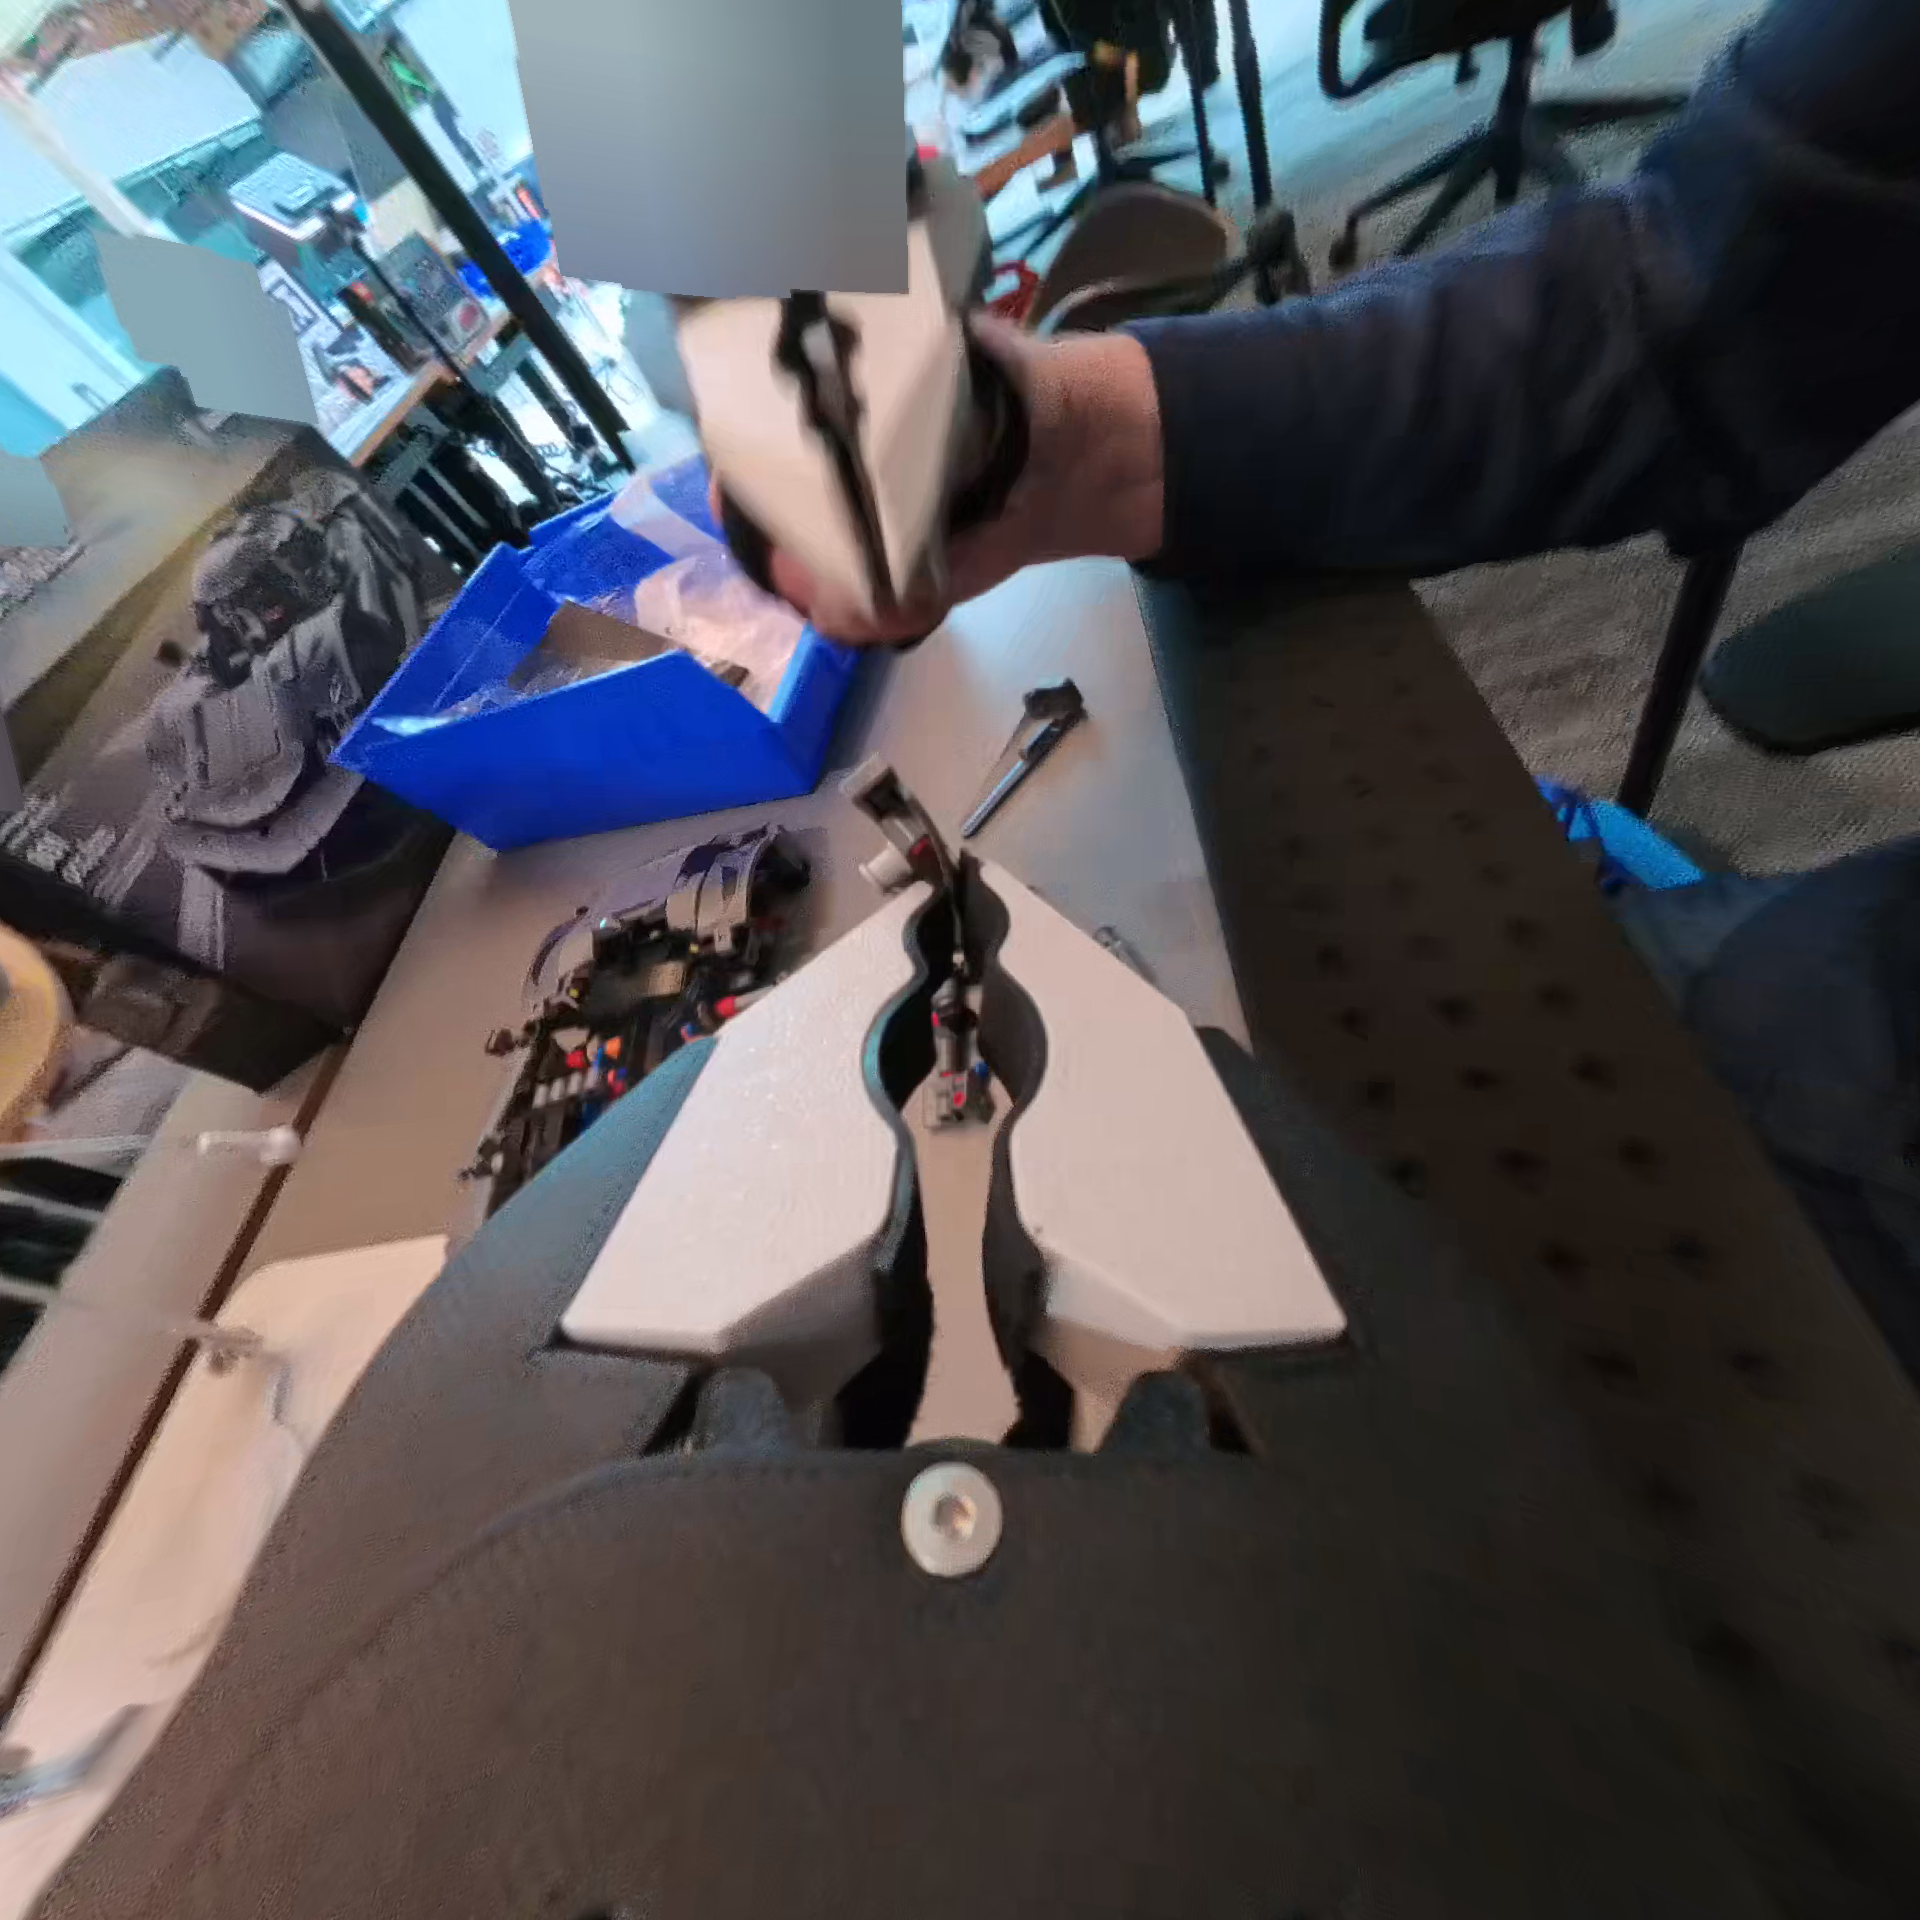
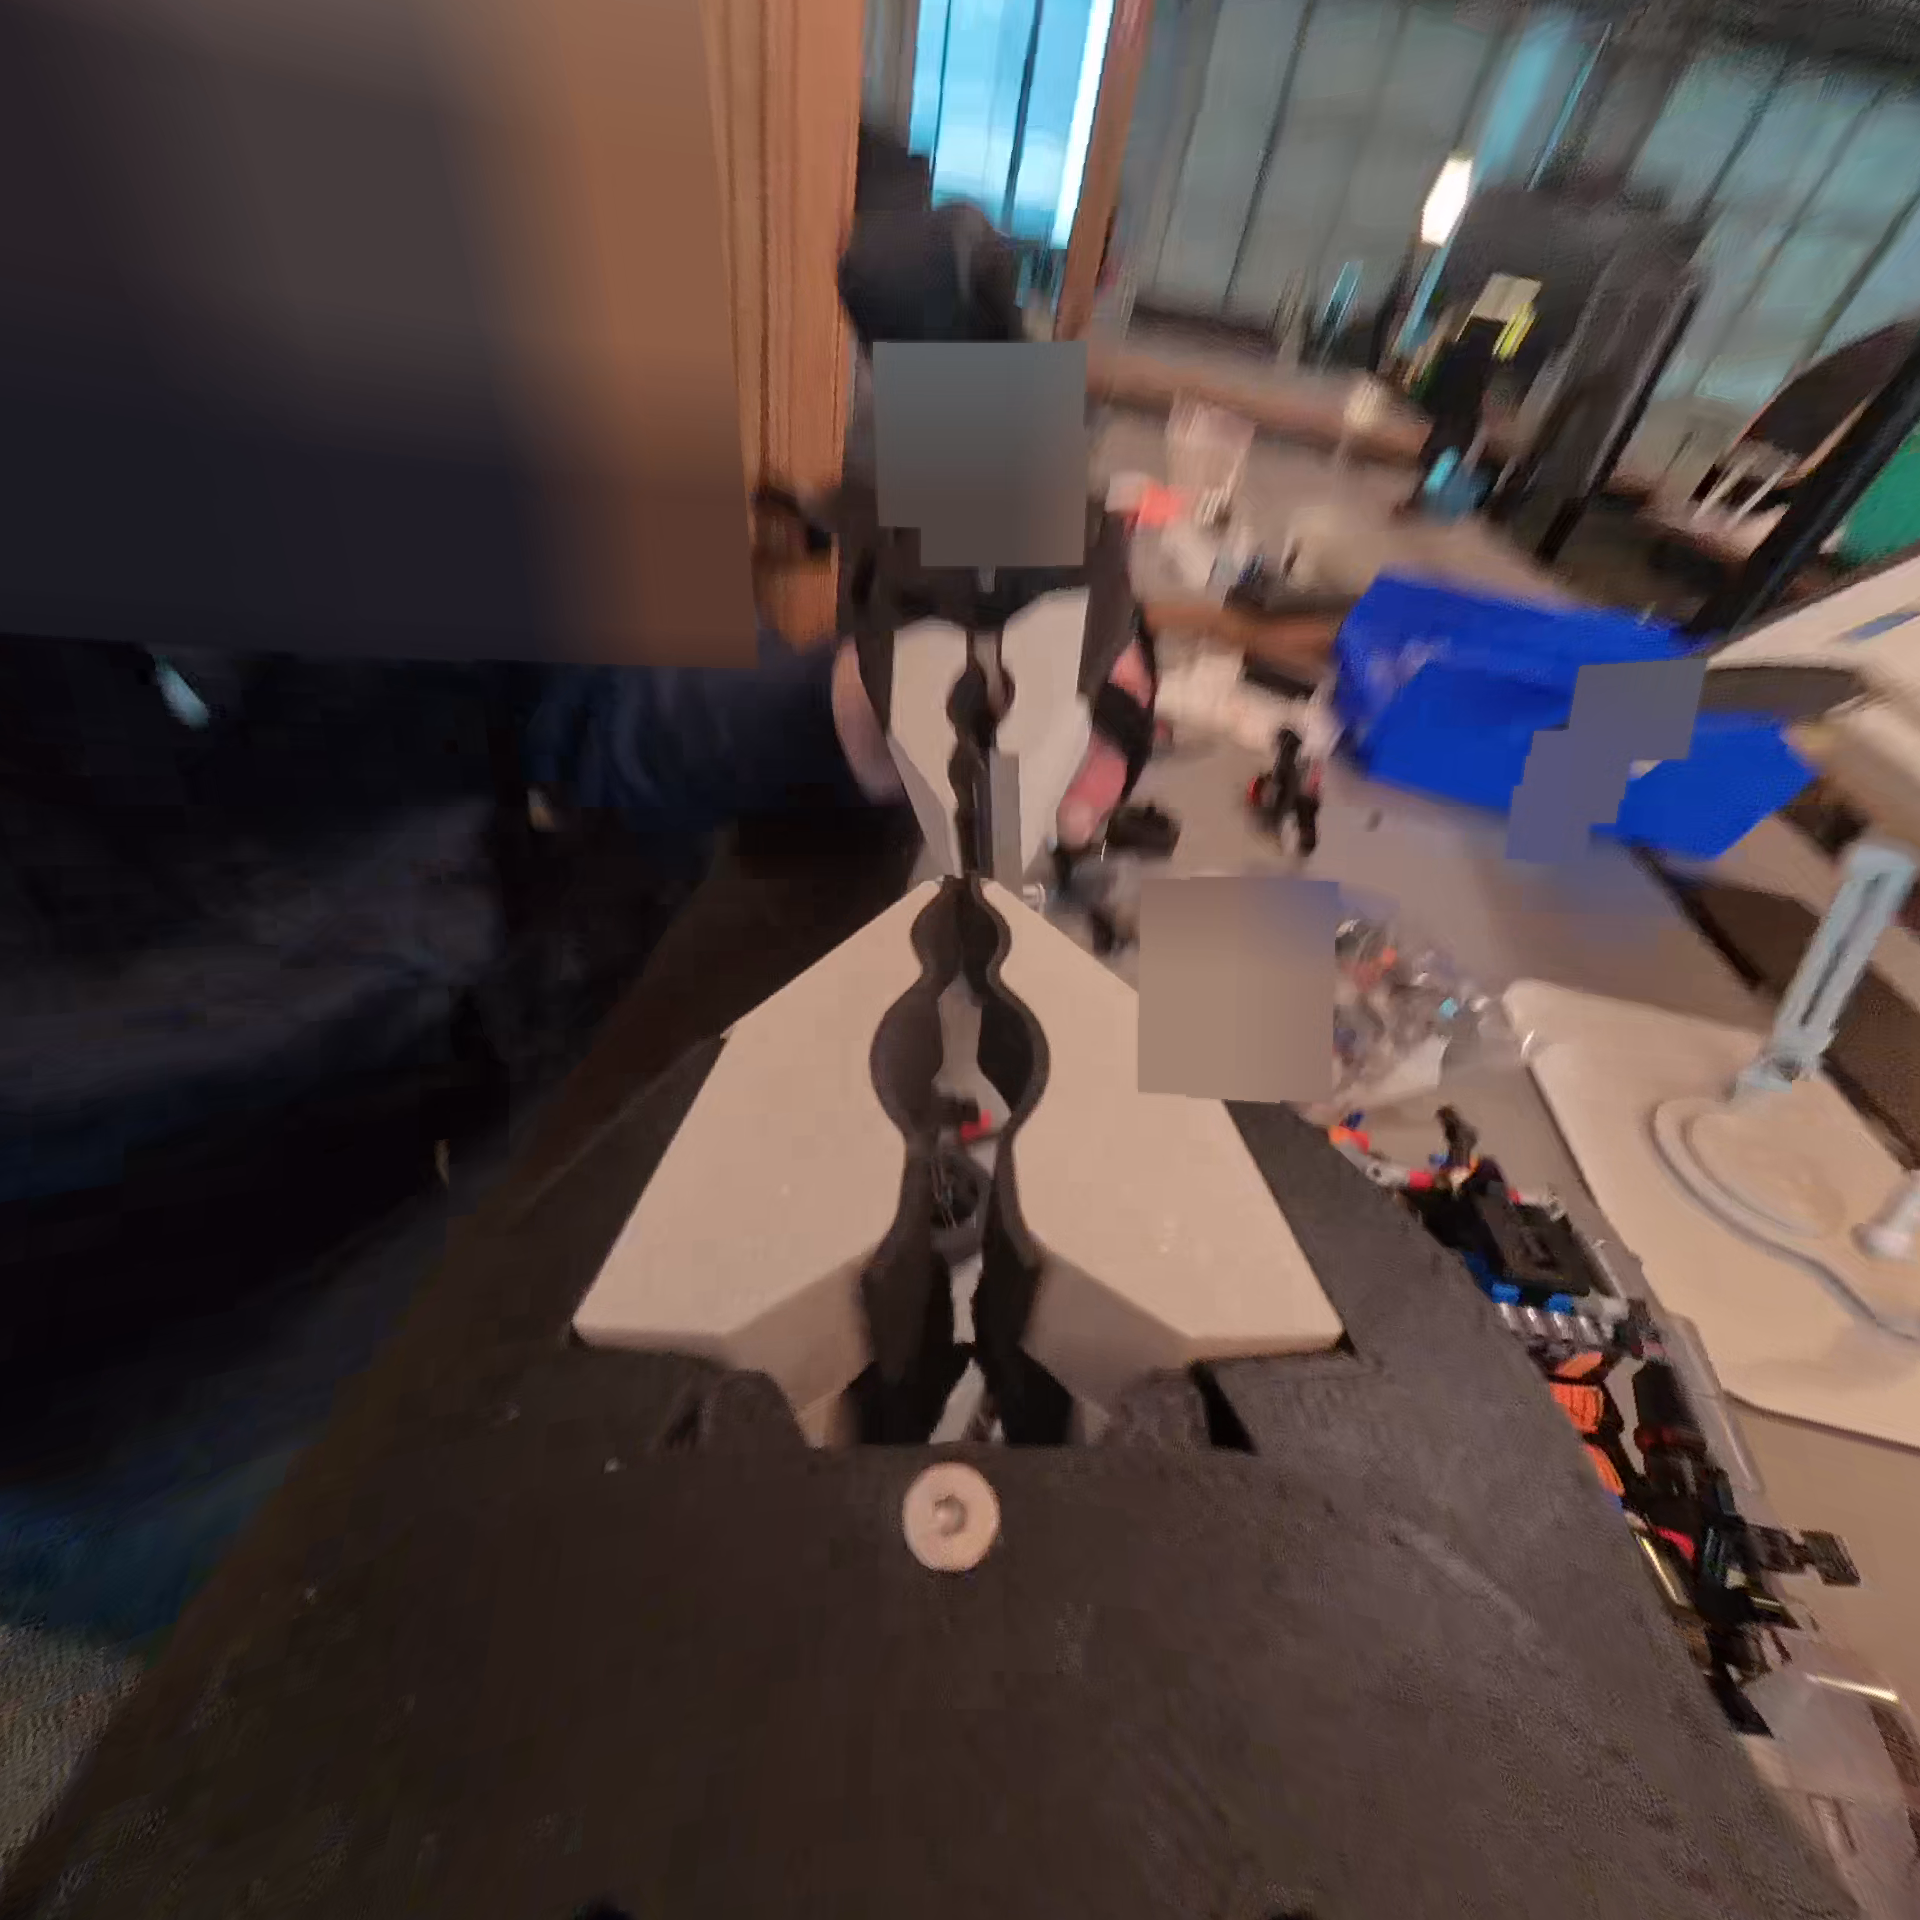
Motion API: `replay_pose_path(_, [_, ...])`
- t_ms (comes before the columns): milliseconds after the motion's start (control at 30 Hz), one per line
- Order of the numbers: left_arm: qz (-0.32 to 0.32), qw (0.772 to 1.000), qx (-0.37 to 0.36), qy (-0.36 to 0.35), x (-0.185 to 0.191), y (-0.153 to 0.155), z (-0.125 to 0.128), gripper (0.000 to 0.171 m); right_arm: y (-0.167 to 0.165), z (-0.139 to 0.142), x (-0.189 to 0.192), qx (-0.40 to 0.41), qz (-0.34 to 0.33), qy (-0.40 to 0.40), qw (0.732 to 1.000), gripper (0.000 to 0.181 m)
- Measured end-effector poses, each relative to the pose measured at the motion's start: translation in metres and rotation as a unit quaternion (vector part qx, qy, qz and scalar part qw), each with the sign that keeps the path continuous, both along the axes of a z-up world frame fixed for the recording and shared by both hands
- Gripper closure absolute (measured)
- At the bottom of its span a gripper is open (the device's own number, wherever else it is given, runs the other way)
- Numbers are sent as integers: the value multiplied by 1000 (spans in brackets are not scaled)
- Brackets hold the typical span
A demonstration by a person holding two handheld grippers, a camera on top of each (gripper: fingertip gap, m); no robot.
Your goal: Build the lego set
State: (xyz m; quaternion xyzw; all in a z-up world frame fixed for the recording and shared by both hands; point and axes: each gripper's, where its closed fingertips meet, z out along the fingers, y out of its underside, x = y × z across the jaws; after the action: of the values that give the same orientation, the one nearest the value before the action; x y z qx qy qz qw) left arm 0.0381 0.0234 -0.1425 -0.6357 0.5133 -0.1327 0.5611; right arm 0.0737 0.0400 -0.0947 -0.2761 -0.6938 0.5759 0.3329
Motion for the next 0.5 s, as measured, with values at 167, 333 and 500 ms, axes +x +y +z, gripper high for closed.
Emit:
replay_pose_path(167, [-12,1000,-27,-12,13,8,0,171,-5,-48,-23,52,-11,-94,994,181])
replay_pose_path(333, [-19,996,-42,-78,-2,4,12,171,6,-28,-22,-11,-24,-58,998,180])
replay_pose_path(500, [-4,989,-87,-118,-2,16,10,171,5,-41,-40,29,-69,-80,994,158])
